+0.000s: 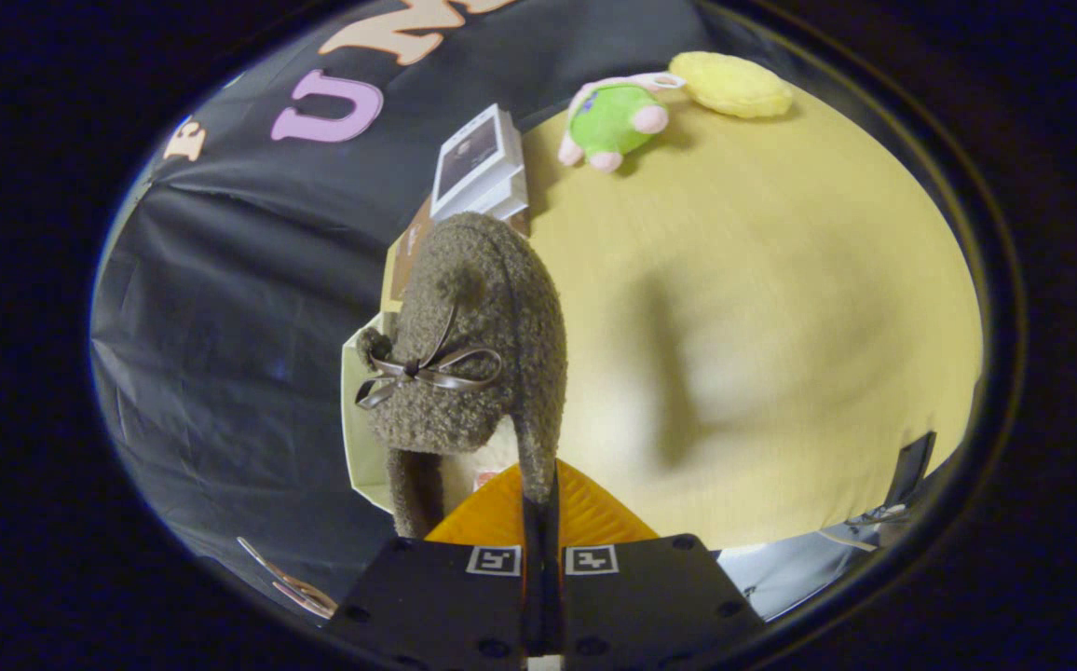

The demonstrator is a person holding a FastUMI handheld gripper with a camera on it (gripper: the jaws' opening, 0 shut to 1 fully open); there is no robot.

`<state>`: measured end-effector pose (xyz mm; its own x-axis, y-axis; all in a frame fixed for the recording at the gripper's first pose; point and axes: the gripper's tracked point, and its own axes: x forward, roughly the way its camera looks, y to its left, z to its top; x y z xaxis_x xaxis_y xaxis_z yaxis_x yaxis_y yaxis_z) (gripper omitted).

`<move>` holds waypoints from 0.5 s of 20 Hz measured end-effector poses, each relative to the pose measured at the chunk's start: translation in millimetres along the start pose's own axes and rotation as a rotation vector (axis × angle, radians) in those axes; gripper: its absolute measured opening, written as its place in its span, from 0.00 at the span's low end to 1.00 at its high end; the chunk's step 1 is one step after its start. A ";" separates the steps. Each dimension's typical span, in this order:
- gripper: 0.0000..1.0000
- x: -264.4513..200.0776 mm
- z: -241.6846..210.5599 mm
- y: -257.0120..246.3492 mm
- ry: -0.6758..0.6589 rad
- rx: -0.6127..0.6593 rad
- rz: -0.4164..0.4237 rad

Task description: Open the storage box then place both shoes into the box .Put the left shoe in first, then the right shoe, with the right side of both shoes facing outward in a uniform manner.

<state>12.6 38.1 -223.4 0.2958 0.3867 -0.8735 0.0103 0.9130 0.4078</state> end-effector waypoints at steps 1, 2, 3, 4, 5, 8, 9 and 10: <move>0.04 -1.7 -0.9 13.3 0.002 -0.016 0.015; 0.04 -4.0 -2.3 28.7 0.004 -0.027 0.039; 0.04 -5.9 -2.6 44.8 0.008 -0.029 0.067; 0.04 -4.1 -1.1 58.2 0.013 -0.031 0.095; 0.03 -4.5 -1.0 72.2 0.018 -0.036 0.119; 0.03 -1.9 -4.6 106.9 0.032 -0.065 0.163; 0.03 0.5 -6.5 118.4 0.039 -0.072 0.178; 0.03 3.0 -8.4 129.9 0.046 -0.078 0.195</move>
<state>6.8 159.0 -175.3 0.2413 0.5608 -0.7920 -0.1175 0.8270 0.5497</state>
